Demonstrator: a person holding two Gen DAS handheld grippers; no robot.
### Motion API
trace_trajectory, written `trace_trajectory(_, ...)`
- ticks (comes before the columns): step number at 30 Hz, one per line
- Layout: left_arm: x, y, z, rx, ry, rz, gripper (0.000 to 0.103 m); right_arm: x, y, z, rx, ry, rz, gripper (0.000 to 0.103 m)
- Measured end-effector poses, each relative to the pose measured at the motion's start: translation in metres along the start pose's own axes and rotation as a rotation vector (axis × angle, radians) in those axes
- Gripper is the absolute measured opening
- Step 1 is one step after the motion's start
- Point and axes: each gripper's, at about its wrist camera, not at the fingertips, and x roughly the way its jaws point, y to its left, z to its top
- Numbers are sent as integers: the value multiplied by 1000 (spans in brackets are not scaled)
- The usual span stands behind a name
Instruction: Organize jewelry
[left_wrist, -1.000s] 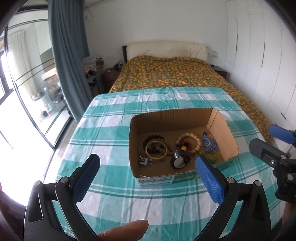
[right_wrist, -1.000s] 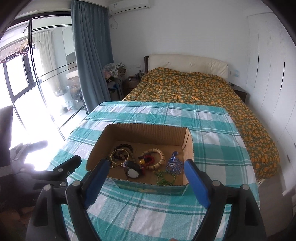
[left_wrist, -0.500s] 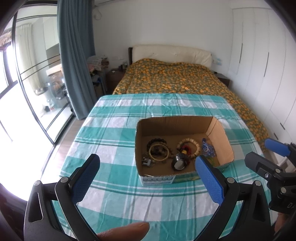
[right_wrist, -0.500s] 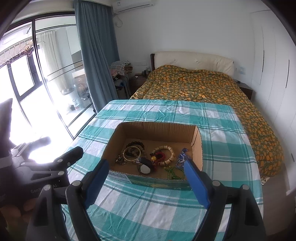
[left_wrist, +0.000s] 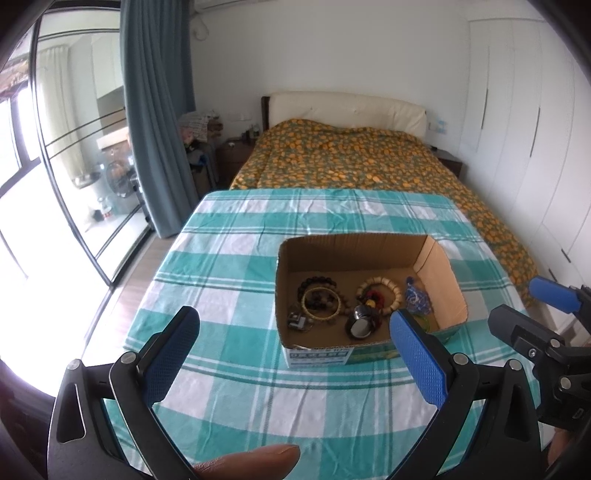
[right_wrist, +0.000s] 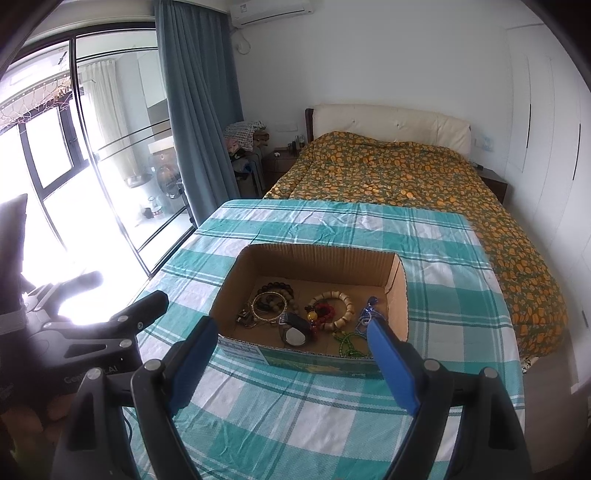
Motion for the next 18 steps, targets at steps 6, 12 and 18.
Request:
trace_trajectory(6, -4, 3, 2, -11, 5, -7, 103, -4, 3, 2, -5, -6, 1, 85)
trace_trajectory(12, -9, 4, 3, -11, -3, 11, 103, -8, 6, 3, -13, -15, 3, 85)
trace_trajectory(18, -13, 4, 2, -7, -9, 13, 103, -13, 6, 2, -16, -24, -7, 85)
